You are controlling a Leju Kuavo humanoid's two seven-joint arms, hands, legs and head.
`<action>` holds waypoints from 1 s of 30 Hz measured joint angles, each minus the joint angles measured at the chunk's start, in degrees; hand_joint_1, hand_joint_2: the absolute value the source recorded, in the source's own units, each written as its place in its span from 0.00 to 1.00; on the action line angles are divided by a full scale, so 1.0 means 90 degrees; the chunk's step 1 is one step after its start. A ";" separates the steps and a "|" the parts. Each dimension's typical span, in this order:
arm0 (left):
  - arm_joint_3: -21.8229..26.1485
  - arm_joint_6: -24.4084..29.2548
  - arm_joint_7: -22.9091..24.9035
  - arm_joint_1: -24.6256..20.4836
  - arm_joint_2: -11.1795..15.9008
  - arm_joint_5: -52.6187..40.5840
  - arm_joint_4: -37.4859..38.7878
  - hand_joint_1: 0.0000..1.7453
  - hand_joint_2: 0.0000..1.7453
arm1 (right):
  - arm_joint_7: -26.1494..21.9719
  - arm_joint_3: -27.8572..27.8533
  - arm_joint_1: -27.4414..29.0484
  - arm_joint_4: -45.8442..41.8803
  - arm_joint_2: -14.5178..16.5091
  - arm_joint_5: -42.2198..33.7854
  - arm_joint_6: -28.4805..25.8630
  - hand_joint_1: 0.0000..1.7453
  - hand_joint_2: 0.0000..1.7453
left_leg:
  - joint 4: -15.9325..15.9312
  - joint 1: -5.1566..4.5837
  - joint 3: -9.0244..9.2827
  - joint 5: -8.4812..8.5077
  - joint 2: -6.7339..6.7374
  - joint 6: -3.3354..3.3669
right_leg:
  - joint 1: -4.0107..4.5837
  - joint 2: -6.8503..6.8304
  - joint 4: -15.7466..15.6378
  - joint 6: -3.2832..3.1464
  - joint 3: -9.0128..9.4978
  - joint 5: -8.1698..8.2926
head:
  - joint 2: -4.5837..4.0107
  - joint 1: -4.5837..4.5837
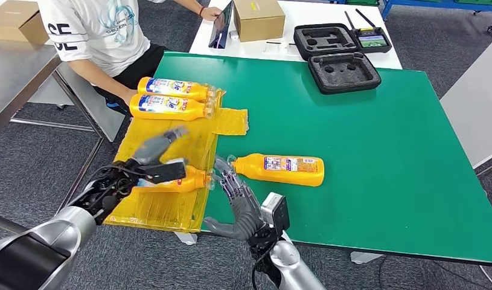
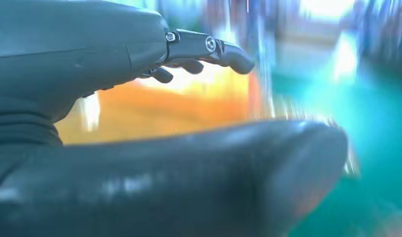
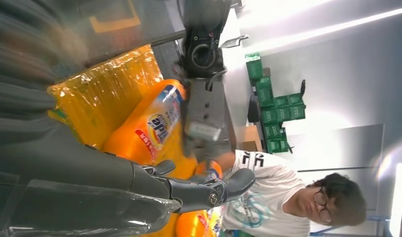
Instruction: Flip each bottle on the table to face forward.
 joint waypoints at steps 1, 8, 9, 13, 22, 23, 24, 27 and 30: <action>0.0001 0.0590 0.0058 -0.0002 -0.0042 -0.0226 -0.0025 0.00 0.00 | 0.0008 0.0000 0.0020 -0.0002 0.0000 0.0012 -0.0002 0.00 1.00 | 0.0000 0.0000 -0.0001 0.0000 0.0000 0.0000 | 0.0000 0.0000 0.0000 0.0000 0.0000 0.0000 | 0.0000 -0.0001; -0.0008 0.1606 0.0213 0.0009 -0.0197 -0.0762 -0.0114 0.00 0.00 | 0.0031 -0.0001 0.0075 -0.0035 0.0001 0.0037 0.0001 0.00 1.00 | 0.0000 0.0000 -0.0003 0.0000 0.0005 0.0000 | 0.0001 0.0003 0.0000 0.0000 -0.0008 0.0001 | 0.0000 -0.0001; 0.0003 0.2027 0.0317 0.0028 -0.0212 -0.1045 -0.0161 0.00 0.00 | 0.0033 -0.0002 0.0076 -0.0036 0.0002 0.0038 0.0005 0.00 1.00 | 0.0000 0.0001 -0.0003 0.0000 0.0006 0.0000 | 0.0001 0.0004 0.0000 0.0000 -0.0009 0.0001 | 0.0000 -0.0001; 0.0548 0.3006 0.0853 0.0390 -0.0313 -0.3422 -0.1063 0.00 0.00 | 0.0036 0.0018 0.0076 -0.0035 0.0013 0.0039 0.0058 0.00 1.00 | 0.0000 0.0000 -0.0005 0.0000 0.0002 0.0000 | 0.0000 0.0001 0.0001 0.0000 -0.0008 -0.0001 | 0.0001 -0.0001; 0.3322 0.2547 -0.0325 0.0902 -0.1022 0.0144 -0.2105 0.00 0.00 | 0.0131 0.0141 0.0043 -0.0313 -0.0202 0.1126 -0.1111 0.00 1.00 | -0.0001 0.0000 -0.0008 -0.0005 0.0015 -0.0003 | 0.0000 0.0016 -0.0001 0.0000 -0.0018 0.0001 | 0.0001 -0.0003; 0.3546 0.2302 -0.0454 0.0978 -0.1045 0.1149 -0.2038 0.00 0.00 | 0.0295 0.0115 0.0012 -0.0430 -0.0308 0.1425 -0.1379 0.00 1.00 | -0.0001 0.0000 -0.0007 -0.0005 0.0017 -0.0003 | 0.0001 0.0018 -0.0001 0.0000 -0.0017 0.0002 | 0.0001 -0.0004; 0.3716 0.2084 -0.0543 0.1103 -0.1058 0.2015 -0.2032 0.00 0.00 | 0.0482 0.0068 -0.0048 -0.0535 -0.0428 0.1718 -0.1622 0.00 1.00 | -0.0001 0.0001 -0.0006 -0.0004 0.0017 -0.0004 | 0.0001 0.0018 0.0000 0.0000 -0.0017 0.0002 | 0.0001 -0.0003; 0.3902 0.1841 -0.0642 0.1687 -0.1057 0.3603 -0.2326 0.00 0.00 | 0.1056 -0.0183 -0.0366 -0.0711 -0.0775 0.2599 -0.2079 0.00 1.00 | 0.0000 0.0000 -0.0007 -0.0001 0.0016 -0.0002 | -0.0001 0.0017 0.0000 0.0000 -0.0015 0.0002 | 0.0001 -0.0001; 0.3850 0.1882 -0.0658 0.2344 -0.1031 0.4245 -0.2873 0.00 0.00 | 0.1544 -0.0470 -0.0612 -0.0784 -0.1107 0.3557 -0.2175 0.00 1.00 | 0.0001 -0.0004 -0.0011 -0.0002 0.0013 -0.0001 | -0.0005 0.0015 -0.0003 0.0001 -0.0014 0.0001 | 0.0001 0.0001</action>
